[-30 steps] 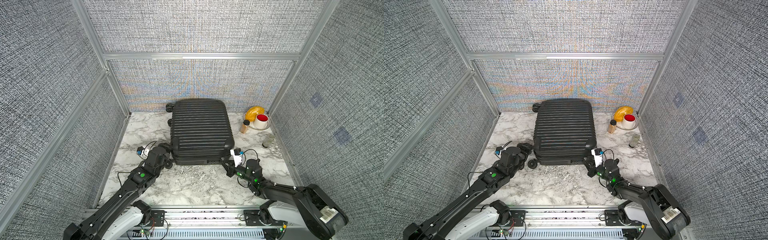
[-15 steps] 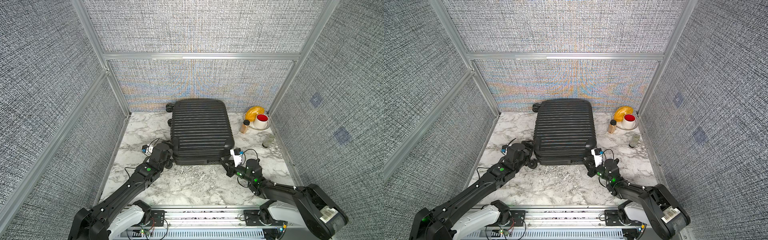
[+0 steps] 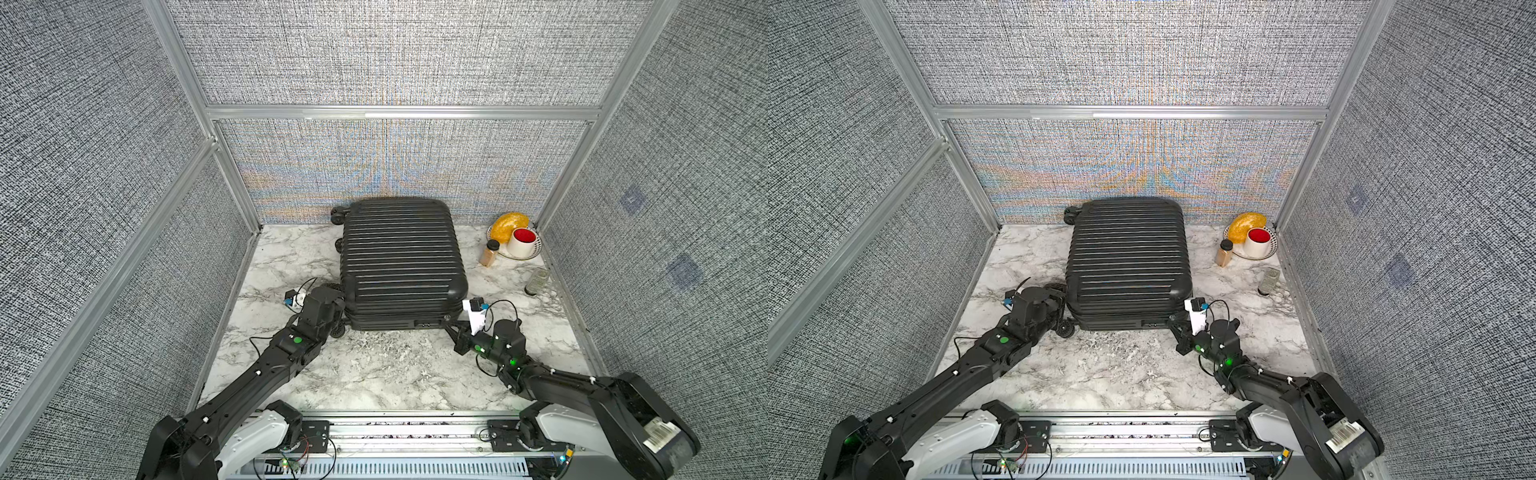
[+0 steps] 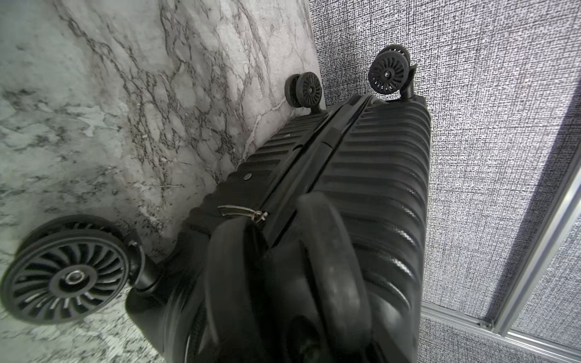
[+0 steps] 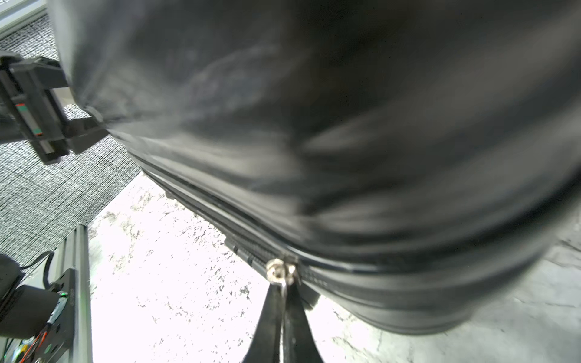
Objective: Open the suitcase zippers
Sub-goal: Unzip the zipper on the suitcase.
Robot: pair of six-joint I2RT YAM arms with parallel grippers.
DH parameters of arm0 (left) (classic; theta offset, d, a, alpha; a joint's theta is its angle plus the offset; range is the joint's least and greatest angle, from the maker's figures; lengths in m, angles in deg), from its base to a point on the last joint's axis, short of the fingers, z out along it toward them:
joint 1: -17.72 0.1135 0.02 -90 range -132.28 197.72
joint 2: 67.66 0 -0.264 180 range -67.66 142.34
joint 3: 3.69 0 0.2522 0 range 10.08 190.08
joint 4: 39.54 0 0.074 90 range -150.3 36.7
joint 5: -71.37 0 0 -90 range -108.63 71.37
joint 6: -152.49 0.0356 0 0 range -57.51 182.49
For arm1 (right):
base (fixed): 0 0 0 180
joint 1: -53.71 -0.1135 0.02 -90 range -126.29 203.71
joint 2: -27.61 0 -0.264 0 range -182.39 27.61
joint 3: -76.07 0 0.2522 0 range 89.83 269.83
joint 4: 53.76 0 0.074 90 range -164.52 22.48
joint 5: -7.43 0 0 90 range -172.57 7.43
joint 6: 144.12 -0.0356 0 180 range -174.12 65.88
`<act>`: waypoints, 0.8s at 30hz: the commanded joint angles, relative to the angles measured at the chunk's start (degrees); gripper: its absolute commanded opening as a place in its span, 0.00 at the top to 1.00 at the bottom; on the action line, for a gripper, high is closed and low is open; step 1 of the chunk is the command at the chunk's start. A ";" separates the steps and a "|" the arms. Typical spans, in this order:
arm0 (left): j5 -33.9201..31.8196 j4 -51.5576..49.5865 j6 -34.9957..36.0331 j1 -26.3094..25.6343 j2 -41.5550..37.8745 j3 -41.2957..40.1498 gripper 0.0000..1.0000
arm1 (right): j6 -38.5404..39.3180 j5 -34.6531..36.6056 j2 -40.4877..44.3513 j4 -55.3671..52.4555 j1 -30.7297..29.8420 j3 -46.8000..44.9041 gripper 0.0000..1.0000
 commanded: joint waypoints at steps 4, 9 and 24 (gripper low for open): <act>-4.19 -8.19 2.92 1.23 -1.49 -2.22 0.62 | 0.04 5.99 1.64 -0.16 1.83 -0.13 1.00; -4.74 -9.16 3.58 1.90 -3.84 -4.65 0.62 | -0.04 6.30 2.50 -1.18 4.39 -0.17 1.00; -1.65 -13.30 10.57 4.87 -8.10 -3.01 0.62 | 5.02 1.35 -5.00 -4.41 14.17 7.97 1.00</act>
